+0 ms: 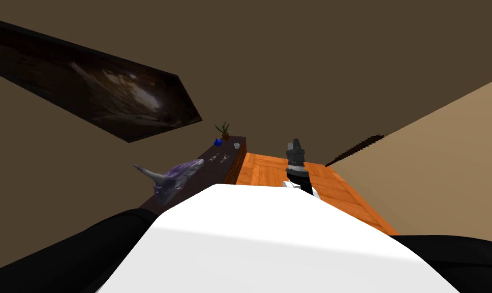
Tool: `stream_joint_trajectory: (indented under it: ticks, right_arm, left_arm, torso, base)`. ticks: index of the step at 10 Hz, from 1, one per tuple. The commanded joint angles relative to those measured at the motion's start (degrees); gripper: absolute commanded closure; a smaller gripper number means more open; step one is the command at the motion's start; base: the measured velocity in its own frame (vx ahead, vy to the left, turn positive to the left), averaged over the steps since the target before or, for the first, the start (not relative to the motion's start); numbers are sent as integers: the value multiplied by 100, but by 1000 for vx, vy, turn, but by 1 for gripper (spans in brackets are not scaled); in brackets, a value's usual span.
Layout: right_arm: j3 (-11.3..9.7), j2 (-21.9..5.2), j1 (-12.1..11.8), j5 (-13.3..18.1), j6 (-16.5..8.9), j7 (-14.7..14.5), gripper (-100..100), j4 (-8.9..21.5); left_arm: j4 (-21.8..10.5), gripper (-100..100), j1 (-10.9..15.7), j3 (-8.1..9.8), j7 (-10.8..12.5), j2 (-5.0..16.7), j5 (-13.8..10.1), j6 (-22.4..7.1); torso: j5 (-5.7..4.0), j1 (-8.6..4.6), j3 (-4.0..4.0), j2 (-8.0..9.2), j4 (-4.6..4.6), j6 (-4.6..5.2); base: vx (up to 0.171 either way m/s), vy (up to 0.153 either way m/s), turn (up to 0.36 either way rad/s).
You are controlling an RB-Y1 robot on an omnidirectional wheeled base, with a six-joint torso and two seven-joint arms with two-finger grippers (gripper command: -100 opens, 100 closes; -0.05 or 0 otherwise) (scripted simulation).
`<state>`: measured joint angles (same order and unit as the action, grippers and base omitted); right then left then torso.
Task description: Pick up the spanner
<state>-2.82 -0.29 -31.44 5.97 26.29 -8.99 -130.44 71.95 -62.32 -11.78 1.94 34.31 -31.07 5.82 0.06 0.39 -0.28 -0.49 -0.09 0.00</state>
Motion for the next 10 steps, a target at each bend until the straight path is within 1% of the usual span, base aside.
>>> stream_joint_trajectory:
  ticks: [1,2,3,4,7,9,10]
  right_arm:
    - [0,0,0,0,0,0,0,0]
    - [0,0,-1,0,0,0,0,0]
    - [1,0,-1,0,0,0,0,0]
    - [0,1,0,0,0,0,0,0]
    - [0,1,0,0,0,0,0,0]
    - [0,0,-1,0,0,0,0,0]
    - [0,0,-1,0,0,0,0,0]
  left_arm:
    - [-286,-100,16,-40,122,141,-231,-286]
    - [-288,-100,16,-40,122,141,-231,-288]
    - [-463,-100,40,-86,180,200,-353,-414]
    - [-463,-100,40,-86,180,200,-353,-414]
    - [-880,-100,149,-216,328,317,-661,-743]
    - [-1060,-100,243,-295,397,333,-804,-907]
    - [-1149,-100,343,-366,435,297,-884,-1012]
  torso:
    - [0,0,0,0,0,0]
    - [0,-7,-1,-2,0,-2]
    - [-3,-23,5,9,2,-9]
    - [-6,-33,8,14,4,-5]
    - [-5,-29,9,15,4,-5]
    - [-3,-21,6,10,3,-6]
    - [-3,-24,5,9,3,-7]
  base:
    - [117,79,-393]
    - [66,49,-83]
    - [57,25,-166]
    - [44,21,-128]
    - [62,47,-254]
    - [72,63,-207]
    - [59,63,-173]
